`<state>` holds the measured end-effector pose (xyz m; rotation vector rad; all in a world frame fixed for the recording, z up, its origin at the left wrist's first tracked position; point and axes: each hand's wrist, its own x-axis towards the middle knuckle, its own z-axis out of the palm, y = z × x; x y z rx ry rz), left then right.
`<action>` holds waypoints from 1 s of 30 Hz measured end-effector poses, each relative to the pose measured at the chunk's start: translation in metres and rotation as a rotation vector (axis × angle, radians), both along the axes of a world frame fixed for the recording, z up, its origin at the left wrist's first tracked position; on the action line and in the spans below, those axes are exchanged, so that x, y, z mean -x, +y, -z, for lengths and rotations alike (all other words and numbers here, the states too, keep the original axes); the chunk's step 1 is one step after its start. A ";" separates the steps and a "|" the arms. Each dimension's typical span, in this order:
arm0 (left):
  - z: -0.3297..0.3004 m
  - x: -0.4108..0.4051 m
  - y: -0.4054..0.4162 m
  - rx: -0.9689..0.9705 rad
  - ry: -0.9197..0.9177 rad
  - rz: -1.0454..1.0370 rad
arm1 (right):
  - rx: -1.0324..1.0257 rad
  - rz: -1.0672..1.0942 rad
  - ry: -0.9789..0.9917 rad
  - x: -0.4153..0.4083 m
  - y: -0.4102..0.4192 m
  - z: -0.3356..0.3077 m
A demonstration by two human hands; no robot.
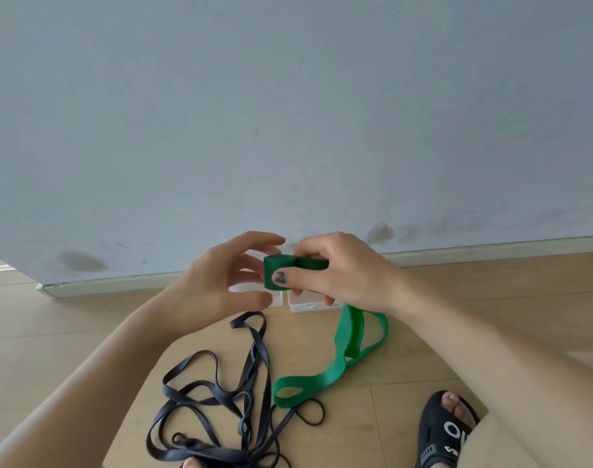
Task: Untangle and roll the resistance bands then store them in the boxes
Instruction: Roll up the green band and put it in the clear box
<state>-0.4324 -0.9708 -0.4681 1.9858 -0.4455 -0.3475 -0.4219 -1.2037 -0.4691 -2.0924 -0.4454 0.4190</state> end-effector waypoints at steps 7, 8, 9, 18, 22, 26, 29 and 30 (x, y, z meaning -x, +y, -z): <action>0.000 -0.004 -0.010 0.126 0.356 -0.014 | 0.206 0.064 -0.710 0.022 0.017 0.021; 0.000 -0.003 -0.014 0.091 0.311 -0.010 | 0.206 0.068 -0.766 0.020 0.019 0.025; -0.001 -0.003 -0.017 0.069 0.264 -0.026 | 0.202 0.072 -0.797 0.018 0.019 0.026; 0.001 -0.003 -0.027 -0.135 -0.137 -0.025 | -0.081 0.055 -0.005 0.005 0.008 0.006; -0.002 -0.002 -0.022 -0.108 -0.241 0.007 | -0.346 -0.003 0.320 -0.008 -0.004 -0.001; -0.005 0.003 -0.029 -0.103 -0.284 0.098 | -0.252 -0.067 0.305 -0.011 -0.003 -0.004; -0.005 0.003 -0.030 -0.051 -0.275 0.061 | -0.319 -0.065 0.336 -0.007 0.001 -0.004; -0.005 0.004 -0.030 -0.029 -0.280 0.039 | -0.383 -0.068 0.392 -0.006 0.002 -0.005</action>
